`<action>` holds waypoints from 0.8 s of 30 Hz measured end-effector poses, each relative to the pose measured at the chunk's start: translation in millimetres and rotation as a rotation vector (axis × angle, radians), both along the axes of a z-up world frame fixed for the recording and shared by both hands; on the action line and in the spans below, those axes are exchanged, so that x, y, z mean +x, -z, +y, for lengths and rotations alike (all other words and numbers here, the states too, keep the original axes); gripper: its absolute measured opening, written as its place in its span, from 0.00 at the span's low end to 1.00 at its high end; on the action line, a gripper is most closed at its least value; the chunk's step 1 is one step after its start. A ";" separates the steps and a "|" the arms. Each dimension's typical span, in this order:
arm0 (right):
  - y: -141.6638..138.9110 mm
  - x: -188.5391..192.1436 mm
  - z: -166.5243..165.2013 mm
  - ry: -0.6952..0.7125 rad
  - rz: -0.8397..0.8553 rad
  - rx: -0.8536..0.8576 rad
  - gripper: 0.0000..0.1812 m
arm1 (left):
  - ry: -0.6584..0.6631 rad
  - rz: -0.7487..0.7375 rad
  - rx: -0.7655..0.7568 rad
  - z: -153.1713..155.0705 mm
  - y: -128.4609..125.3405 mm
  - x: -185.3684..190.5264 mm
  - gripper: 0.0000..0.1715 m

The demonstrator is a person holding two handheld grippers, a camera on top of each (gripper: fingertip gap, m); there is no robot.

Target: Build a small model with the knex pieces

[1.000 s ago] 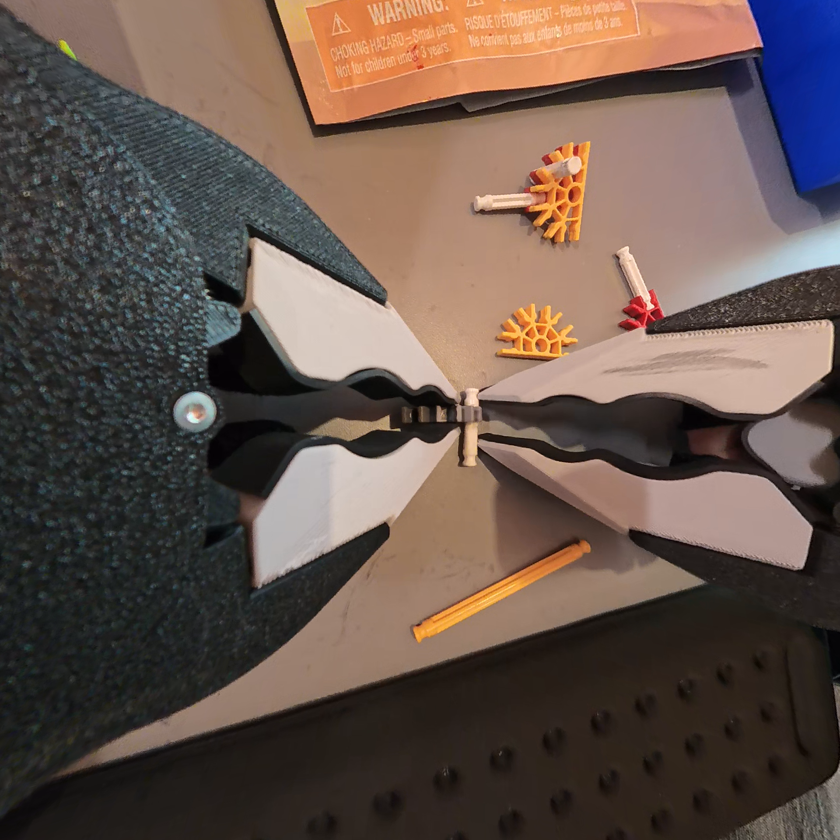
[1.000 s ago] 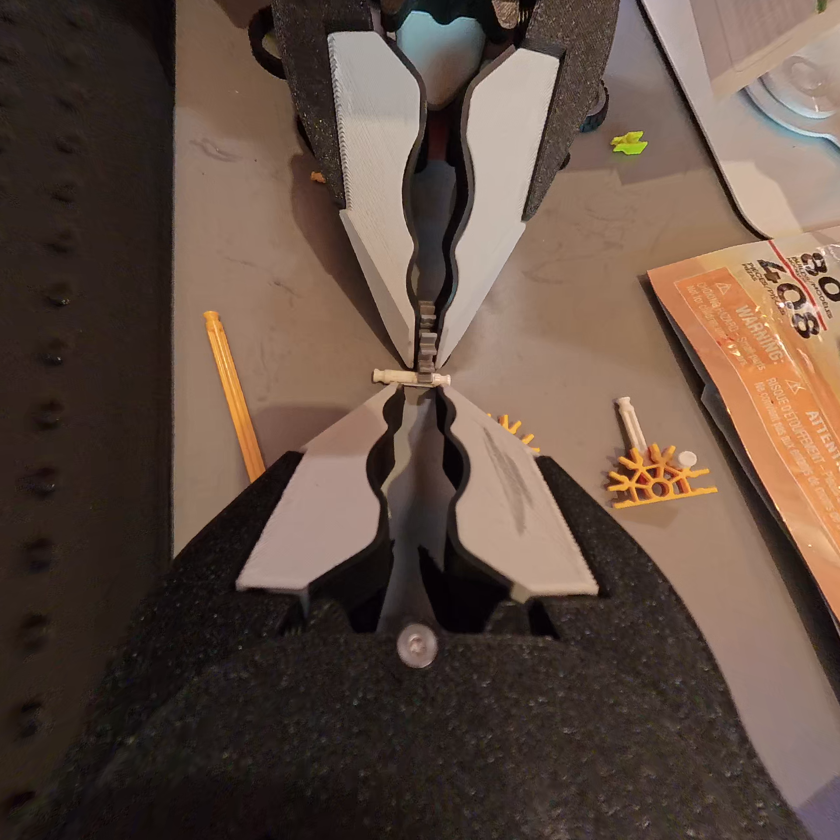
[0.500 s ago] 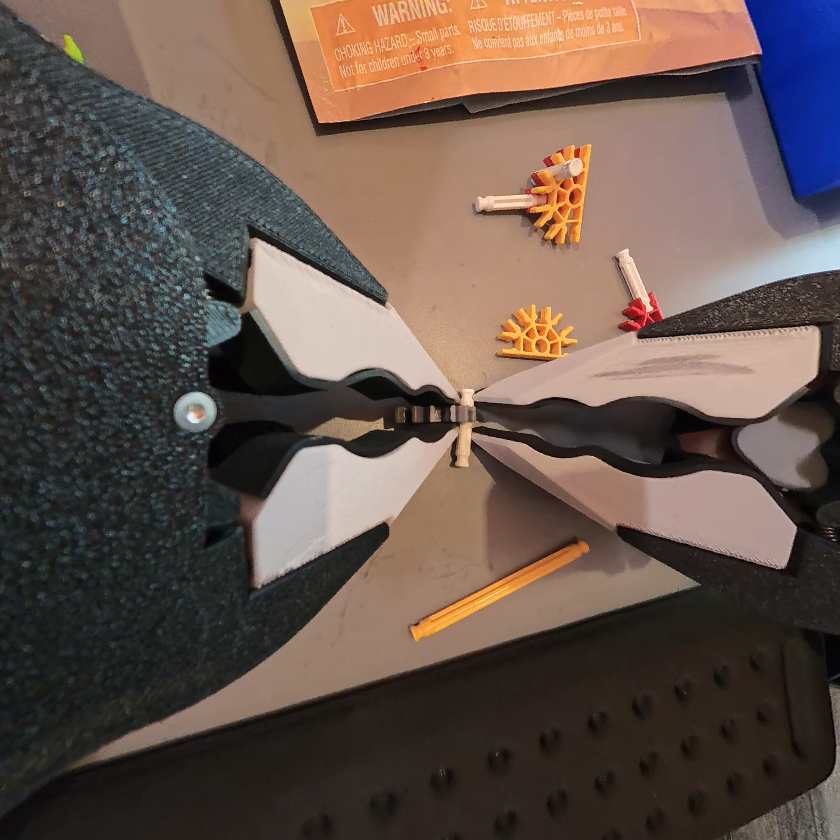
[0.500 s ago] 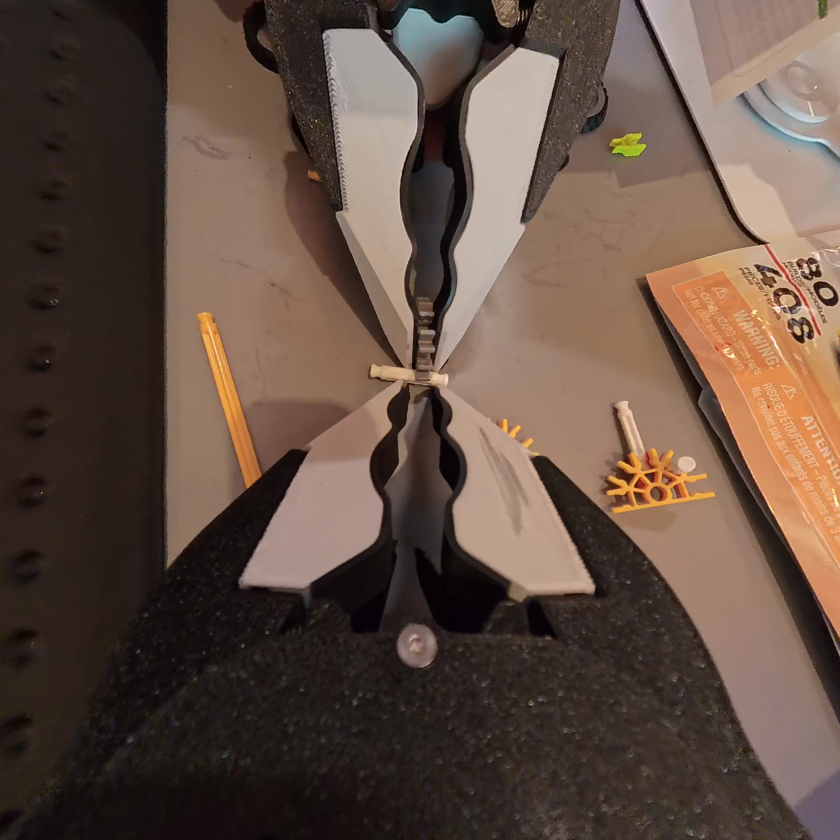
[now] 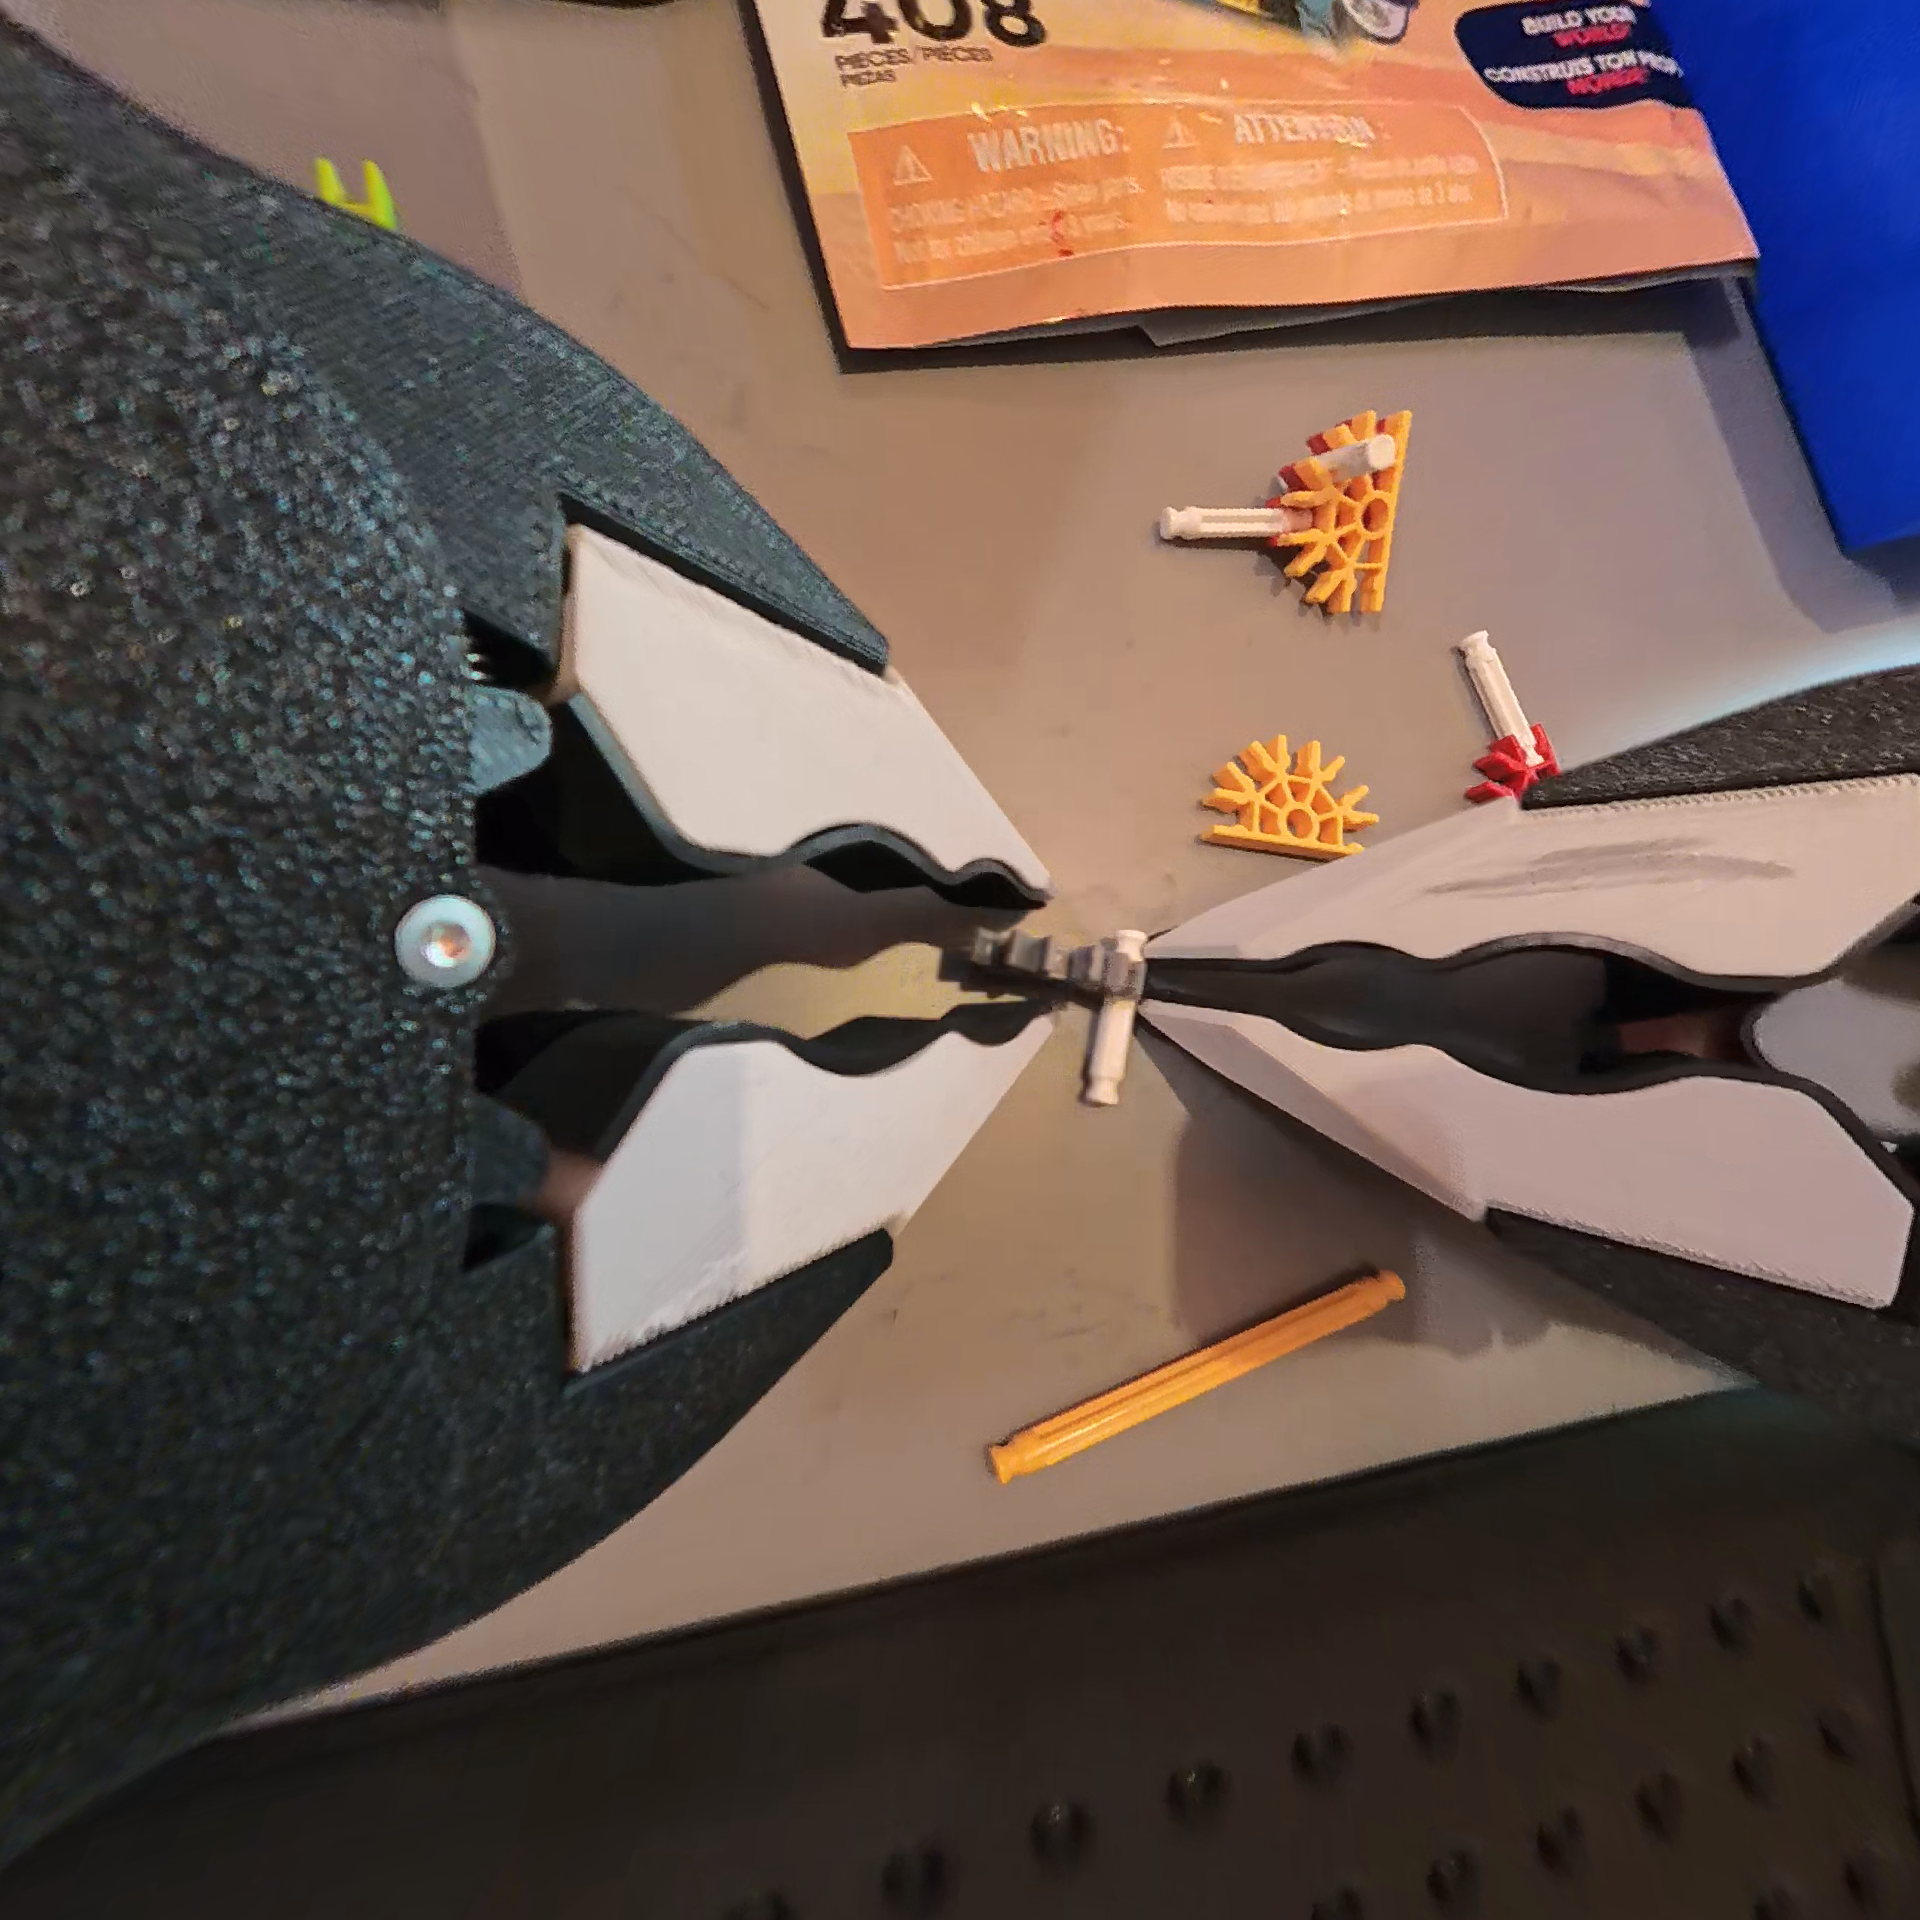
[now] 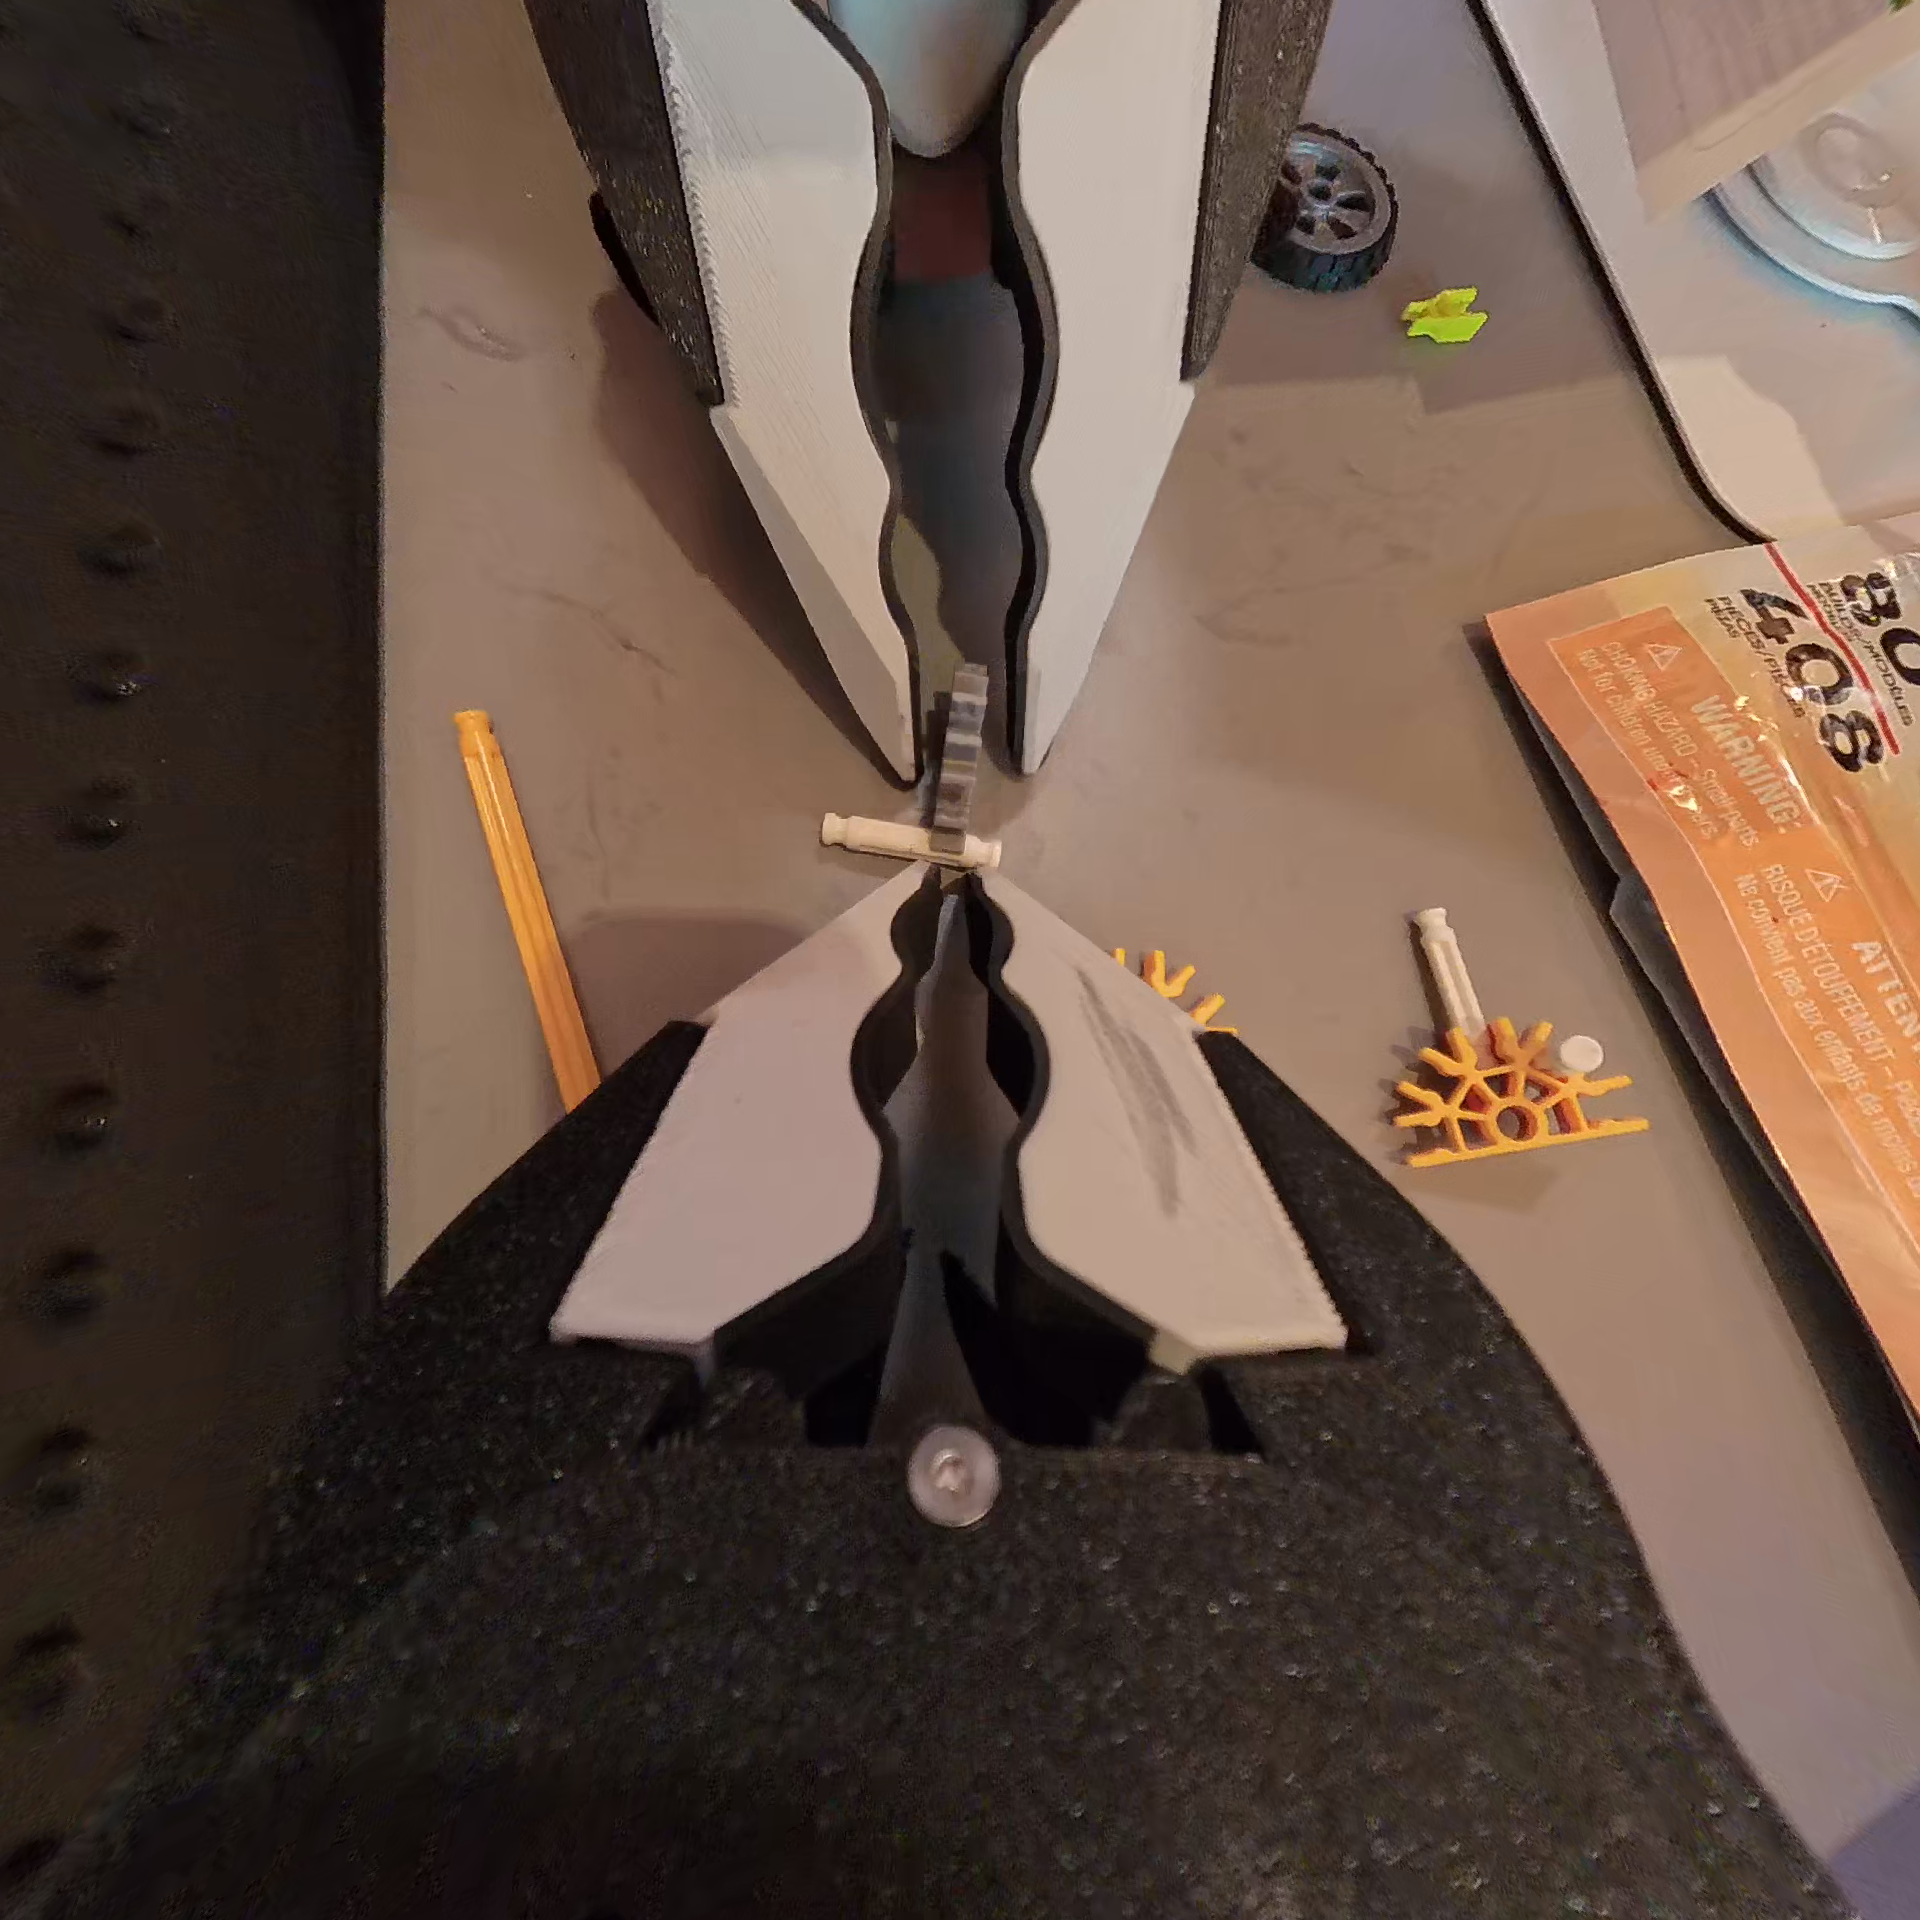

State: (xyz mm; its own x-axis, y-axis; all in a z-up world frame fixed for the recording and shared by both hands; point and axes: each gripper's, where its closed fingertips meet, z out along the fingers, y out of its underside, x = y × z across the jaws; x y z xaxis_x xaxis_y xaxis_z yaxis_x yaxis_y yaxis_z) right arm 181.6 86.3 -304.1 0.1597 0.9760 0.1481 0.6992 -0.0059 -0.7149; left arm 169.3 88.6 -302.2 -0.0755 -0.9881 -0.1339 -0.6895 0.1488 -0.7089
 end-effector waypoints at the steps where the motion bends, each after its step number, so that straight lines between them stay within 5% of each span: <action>1: 0.0 -0.2 0.0 0.000 0.000 -0.001 0.02 | -0.008 -0.001 0.005 1.2 -0.2 -2.7 0.10; 24: -1.7 -0.2 -5.8 -0.011 0.007 0.011 0.07 | 0.042 0.010 -0.050 -6.3 1.3 0.3 0.03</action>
State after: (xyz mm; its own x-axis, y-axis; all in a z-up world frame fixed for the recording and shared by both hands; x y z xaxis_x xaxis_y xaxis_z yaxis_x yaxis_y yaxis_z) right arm 181.4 80.5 -302.4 0.1497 0.9760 0.1582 0.6942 0.0102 -0.7197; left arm 169.6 82.3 -303.5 -0.1178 -0.9895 -0.0839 -0.6902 0.1423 -0.7095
